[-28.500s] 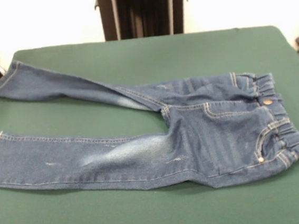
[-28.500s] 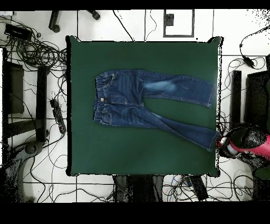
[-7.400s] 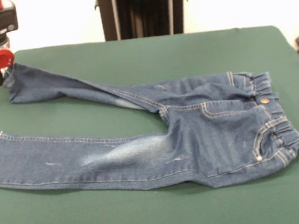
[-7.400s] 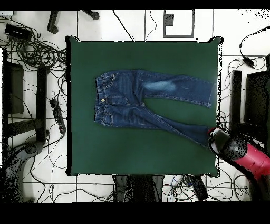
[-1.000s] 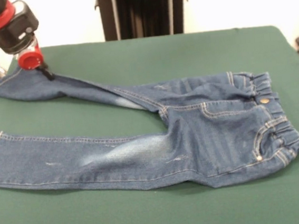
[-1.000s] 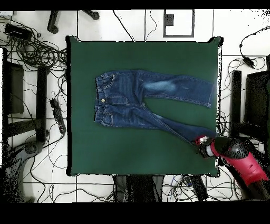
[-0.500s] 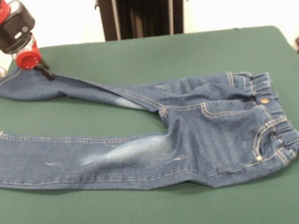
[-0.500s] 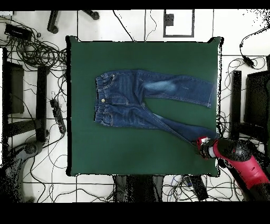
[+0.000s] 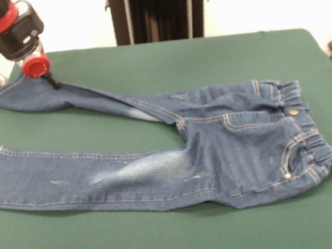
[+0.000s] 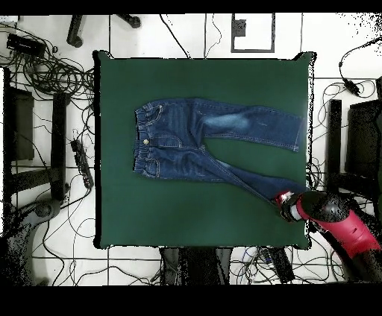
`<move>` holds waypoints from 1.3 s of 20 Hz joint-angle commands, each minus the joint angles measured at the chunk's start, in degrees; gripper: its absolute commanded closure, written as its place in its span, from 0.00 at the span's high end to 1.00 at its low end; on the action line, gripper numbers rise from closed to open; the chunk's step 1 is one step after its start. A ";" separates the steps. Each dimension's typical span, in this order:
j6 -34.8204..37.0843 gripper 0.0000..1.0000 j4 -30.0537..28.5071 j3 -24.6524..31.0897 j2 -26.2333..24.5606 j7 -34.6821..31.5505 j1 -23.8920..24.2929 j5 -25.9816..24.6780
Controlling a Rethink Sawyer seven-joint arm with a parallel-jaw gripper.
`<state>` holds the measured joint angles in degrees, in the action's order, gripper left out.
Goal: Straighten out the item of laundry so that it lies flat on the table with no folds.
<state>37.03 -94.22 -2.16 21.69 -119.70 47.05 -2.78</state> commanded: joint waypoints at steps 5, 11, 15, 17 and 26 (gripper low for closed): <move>-22.48 0.00 6.36 4.84 -17.30 -5.07 -4.91 -4.50; -21.85 0.00 6.38 5.00 -17.33 -5.04 -5.06 -4.46; -21.39 0.00 6.23 5.35 -17.31 -4.71 -4.87 -4.31; -20.67 0.00 6.48 5.02 -17.35 -5.00 -5.22 -4.12; -12.80 0.00 10.77 1.55 -15.68 -5.23 -7.80 -3.90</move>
<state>37.65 -91.74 -3.73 20.95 -119.71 42.57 -4.20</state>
